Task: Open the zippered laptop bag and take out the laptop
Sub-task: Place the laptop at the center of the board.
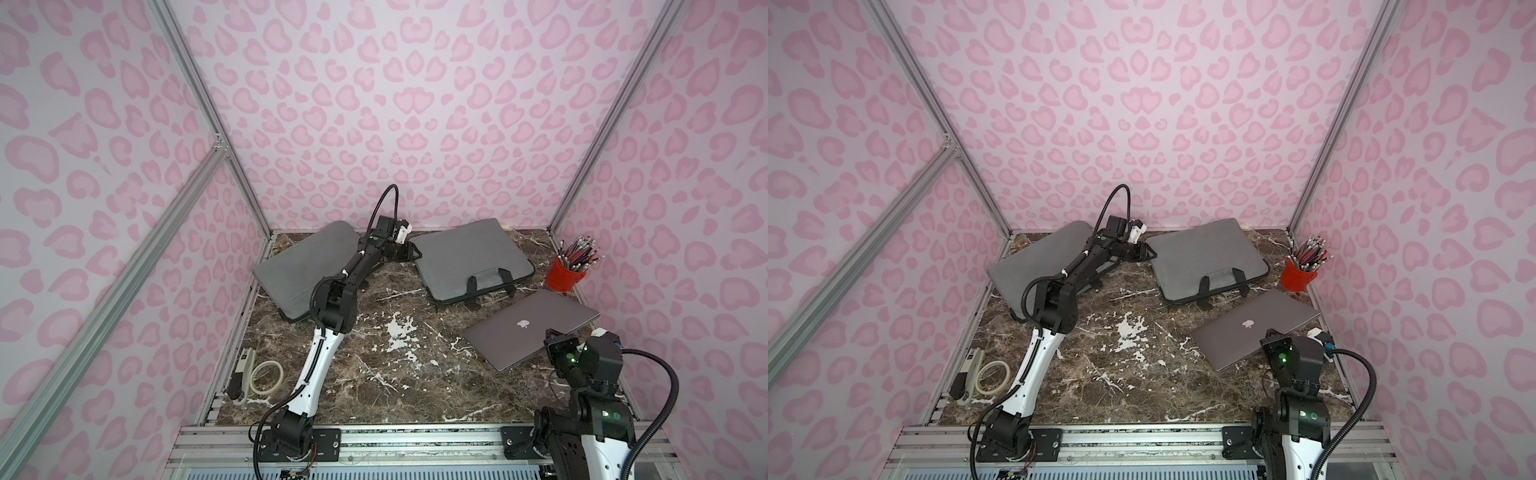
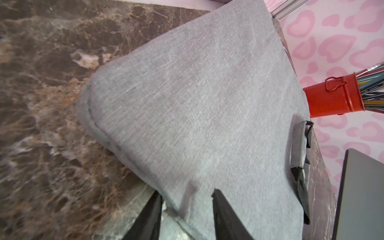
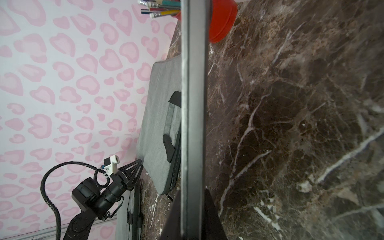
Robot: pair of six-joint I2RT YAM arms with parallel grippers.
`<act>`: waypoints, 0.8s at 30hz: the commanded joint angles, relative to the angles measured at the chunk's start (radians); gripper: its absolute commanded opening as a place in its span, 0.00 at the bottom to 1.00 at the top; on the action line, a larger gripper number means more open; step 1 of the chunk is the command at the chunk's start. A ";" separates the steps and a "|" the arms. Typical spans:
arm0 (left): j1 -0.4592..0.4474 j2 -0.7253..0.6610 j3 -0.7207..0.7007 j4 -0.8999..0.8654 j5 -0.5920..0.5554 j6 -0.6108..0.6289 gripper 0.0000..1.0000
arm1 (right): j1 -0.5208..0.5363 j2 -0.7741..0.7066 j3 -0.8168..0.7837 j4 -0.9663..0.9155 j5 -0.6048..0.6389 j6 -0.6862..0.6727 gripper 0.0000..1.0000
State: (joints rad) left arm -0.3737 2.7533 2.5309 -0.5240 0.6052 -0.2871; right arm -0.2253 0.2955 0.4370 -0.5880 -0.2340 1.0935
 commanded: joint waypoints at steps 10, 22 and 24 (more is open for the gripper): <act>0.006 -0.301 -0.320 0.107 0.009 0.025 0.71 | 0.001 -0.034 -0.147 0.190 -0.046 0.087 0.00; -0.014 -0.650 -0.733 0.288 0.125 -0.022 0.75 | 0.003 0.044 -0.242 0.283 0.005 0.018 0.04; -0.021 -0.701 -0.764 0.286 0.123 -0.005 0.75 | 0.003 0.036 -0.282 0.339 -0.009 0.034 0.06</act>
State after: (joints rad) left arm -0.3878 2.1059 1.7931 -0.3061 0.6941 -0.3138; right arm -0.2245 0.3355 0.1925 -0.3191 -0.2634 1.1568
